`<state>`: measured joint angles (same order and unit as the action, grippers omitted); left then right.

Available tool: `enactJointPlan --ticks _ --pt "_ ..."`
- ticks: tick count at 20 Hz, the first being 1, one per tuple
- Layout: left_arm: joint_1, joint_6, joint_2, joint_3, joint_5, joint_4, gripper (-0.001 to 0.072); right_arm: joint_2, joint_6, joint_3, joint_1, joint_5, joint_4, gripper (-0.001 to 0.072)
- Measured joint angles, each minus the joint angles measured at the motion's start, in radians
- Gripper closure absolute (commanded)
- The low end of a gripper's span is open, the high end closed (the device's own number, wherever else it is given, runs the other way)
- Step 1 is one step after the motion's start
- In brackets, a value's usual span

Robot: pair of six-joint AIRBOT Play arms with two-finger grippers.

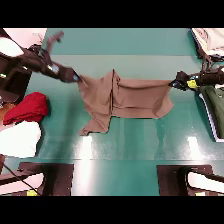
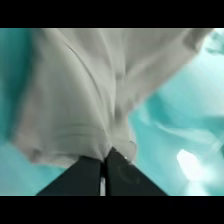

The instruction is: Fold the shirts.

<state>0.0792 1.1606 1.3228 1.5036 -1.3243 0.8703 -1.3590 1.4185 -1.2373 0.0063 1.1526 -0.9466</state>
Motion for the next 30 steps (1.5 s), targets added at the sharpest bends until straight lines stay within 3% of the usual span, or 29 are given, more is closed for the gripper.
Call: enactJointPlan --ticks 12,20,30 --pt "0.0 0.055 -0.092 0.132 0.034 0.346 0.0679 0.0 -0.02 0.0 -0.065 0.067 -0.023 0.0692" --pt "0.0 0.082 -0.092 0.134 0.092 0.452 0.0679 0.0 -0.031 0.0 -0.072 0.147 -0.092 0.0692" --pt "0.0 0.167 0.031 0.135 0.394 0.457 0.0678 0.0 -0.032 0.0 -0.069 0.136 -0.1 0.0692"
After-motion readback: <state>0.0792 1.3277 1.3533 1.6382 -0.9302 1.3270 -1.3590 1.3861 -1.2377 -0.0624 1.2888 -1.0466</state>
